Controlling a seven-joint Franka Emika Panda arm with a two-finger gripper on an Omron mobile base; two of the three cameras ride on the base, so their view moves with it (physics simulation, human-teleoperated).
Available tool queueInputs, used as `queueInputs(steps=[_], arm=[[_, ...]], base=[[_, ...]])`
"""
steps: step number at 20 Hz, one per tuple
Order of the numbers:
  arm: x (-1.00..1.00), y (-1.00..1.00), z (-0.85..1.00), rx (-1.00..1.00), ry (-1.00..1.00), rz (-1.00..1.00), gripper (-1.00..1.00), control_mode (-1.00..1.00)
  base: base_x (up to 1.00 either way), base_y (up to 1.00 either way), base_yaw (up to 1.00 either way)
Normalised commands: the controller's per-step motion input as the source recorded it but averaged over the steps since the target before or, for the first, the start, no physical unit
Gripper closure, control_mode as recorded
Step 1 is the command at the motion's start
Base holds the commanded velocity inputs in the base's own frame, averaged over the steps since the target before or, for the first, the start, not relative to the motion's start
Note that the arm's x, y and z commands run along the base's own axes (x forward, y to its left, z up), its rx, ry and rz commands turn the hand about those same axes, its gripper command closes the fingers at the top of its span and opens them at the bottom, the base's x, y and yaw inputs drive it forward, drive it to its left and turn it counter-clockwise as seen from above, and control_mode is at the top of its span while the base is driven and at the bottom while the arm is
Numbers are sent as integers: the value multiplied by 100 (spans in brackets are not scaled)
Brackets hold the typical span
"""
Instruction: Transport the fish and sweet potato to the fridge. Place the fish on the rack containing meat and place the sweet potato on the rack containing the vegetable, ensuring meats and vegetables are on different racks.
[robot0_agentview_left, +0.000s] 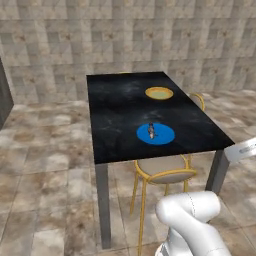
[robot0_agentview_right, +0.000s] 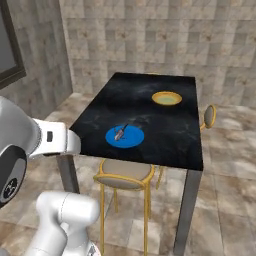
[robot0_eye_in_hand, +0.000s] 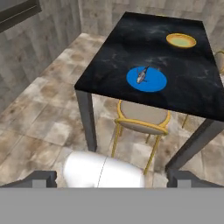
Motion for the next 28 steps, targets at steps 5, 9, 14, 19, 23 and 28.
queueInputs(steps=[5,9,14,19,23,28], arm=[[0,0,0,0,0,0,-100,100],[0,0,0,0,0,0,-100,100],[0,0,0,0,0,0,-100,100],[20,-1,-8,2,4,-2,-100,-100],[100,-1,-49,5,22,-13,-100,-100],[89,0,-58,3,18,-16,-100,-100]], base=[[100,-7,-4],[100,-12,-7],[100,0,-15],[80,-1,-11],[0,0,0],[0,0,0]])
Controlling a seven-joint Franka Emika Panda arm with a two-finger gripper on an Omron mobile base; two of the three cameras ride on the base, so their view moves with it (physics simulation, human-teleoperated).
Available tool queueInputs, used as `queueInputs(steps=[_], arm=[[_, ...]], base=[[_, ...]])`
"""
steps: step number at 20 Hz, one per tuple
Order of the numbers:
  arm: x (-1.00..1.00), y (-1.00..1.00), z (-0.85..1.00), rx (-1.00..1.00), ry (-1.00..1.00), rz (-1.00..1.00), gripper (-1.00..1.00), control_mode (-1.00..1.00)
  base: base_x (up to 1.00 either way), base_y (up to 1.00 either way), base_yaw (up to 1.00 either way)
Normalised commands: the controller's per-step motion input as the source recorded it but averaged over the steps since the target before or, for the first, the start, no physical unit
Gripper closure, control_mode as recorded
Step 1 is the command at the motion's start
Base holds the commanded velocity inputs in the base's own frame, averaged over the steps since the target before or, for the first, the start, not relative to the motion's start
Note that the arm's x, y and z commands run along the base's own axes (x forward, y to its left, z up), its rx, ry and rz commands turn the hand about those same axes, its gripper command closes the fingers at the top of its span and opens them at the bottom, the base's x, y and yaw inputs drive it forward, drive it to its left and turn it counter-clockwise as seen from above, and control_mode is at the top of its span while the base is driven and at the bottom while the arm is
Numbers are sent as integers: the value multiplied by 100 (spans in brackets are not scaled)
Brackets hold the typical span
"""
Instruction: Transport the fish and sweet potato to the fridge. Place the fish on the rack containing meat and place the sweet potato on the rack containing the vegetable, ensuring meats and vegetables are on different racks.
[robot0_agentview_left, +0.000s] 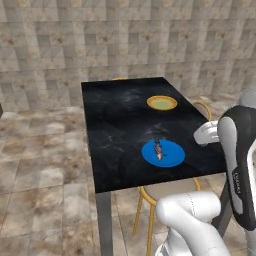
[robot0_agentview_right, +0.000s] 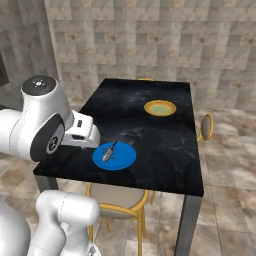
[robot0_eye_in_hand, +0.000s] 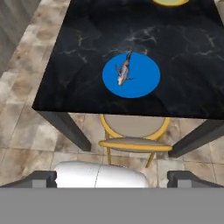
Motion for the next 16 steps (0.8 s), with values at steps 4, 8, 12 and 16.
queueInputs(steps=[4,8,12,16], arm=[[82,0,-73,8,22,-15,-100,-100],[73,0,-64,8,17,-15,-100,-100],[83,1,-54,8,13,-13,-100,-100],[100,5,-49,1,12,-10,-100,-100]], base=[[0,0,0],[0,0,0],[0,0,0],[0,0,0]])
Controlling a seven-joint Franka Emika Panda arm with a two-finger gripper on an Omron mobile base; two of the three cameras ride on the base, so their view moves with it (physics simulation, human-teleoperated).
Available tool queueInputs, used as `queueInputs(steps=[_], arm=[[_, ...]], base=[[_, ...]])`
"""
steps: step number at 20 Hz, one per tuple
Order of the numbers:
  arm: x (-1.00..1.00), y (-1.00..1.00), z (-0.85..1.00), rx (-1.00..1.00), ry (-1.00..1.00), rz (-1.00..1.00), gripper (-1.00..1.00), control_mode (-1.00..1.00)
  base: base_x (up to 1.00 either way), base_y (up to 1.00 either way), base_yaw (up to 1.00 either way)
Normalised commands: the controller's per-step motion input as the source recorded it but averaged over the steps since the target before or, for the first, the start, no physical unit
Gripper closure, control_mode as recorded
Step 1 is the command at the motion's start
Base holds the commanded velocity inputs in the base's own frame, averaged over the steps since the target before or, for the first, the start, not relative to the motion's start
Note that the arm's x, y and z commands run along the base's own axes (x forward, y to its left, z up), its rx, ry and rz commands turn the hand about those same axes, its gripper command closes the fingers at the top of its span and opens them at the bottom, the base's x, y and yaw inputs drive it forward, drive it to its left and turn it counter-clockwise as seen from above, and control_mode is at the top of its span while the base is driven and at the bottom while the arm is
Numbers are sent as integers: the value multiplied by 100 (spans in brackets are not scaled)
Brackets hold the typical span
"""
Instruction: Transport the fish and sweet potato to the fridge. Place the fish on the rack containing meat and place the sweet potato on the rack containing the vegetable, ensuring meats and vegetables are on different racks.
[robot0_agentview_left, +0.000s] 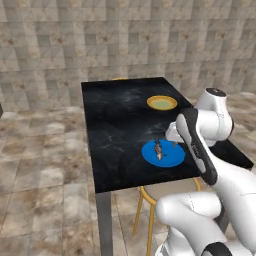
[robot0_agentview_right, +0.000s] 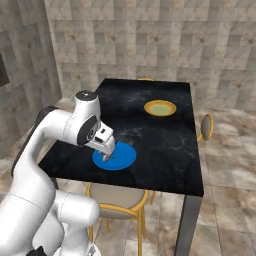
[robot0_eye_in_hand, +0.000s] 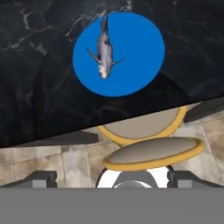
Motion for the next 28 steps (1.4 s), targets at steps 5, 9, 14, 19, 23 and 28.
queueInputs(steps=[5,9,14,19,23,28], arm=[[100,1,-51,0,16,-10,-100,-100],[90,0,-50,0,20,-4,-100,-100],[56,0,-40,0,16,0,-100,-100],[46,0,-31,0,8,0,-100,-100],[46,0,-31,0,10,0,-100,-100],[33,0,-41,0,7,0,-100,-100]], base=[[0,0,0],[0,0,0],[0,0,0],[0,0,0],[0,0,0],[0,0,0]])
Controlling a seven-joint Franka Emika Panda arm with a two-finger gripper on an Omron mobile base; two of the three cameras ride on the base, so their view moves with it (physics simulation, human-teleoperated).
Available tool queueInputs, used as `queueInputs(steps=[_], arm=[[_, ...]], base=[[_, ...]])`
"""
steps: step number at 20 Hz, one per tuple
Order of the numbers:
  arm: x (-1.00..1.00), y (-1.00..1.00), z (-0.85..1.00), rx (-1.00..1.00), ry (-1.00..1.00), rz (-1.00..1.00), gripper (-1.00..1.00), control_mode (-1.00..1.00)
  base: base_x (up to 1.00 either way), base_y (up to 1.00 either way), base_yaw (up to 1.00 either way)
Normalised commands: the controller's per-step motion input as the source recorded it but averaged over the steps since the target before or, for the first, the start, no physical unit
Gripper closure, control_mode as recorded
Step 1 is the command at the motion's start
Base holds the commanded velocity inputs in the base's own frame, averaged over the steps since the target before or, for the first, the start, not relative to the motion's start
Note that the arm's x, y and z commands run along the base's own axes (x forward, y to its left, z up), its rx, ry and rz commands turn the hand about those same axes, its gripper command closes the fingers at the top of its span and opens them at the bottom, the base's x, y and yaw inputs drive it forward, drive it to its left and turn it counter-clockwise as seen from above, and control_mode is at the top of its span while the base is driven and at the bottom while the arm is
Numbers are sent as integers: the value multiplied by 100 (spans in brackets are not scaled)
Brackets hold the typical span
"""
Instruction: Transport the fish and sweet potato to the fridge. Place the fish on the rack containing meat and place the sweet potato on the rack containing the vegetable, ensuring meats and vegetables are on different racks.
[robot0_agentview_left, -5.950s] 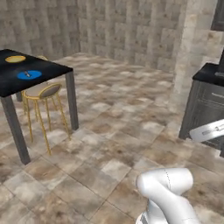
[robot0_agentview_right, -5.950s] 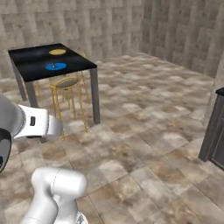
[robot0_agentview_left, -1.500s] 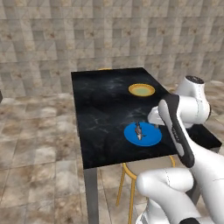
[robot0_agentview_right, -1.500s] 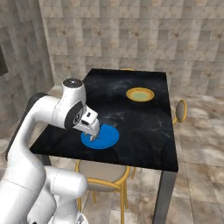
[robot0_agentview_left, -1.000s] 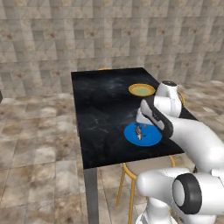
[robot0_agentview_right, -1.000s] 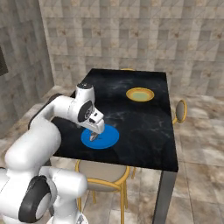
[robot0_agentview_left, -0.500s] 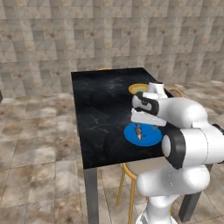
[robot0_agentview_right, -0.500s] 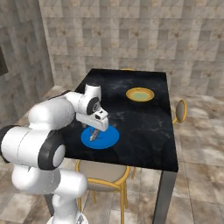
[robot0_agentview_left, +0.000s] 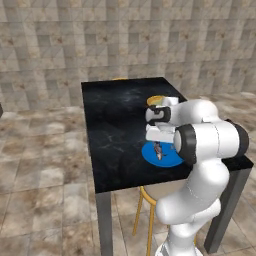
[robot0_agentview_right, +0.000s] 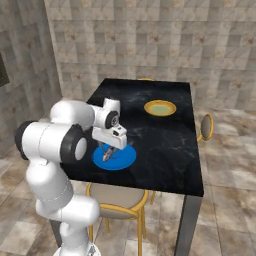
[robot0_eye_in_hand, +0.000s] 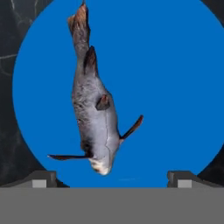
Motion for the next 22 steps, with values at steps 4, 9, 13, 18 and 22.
queueInputs(steps=[4,9,13,18,22], arm=[[25,0,-41,0,3,1,-100,-100],[21,0,-37,0,1,0,-100,-100],[7,0,-31,0,1,0,-100,-100],[-6,-4,-2,1,0,0,-100,-100],[-1,-9,1,2,0,0,-100,-100]], base=[[0,0,0],[0,0,0],[0,0,0],[0,0,0],[0,0,0]])
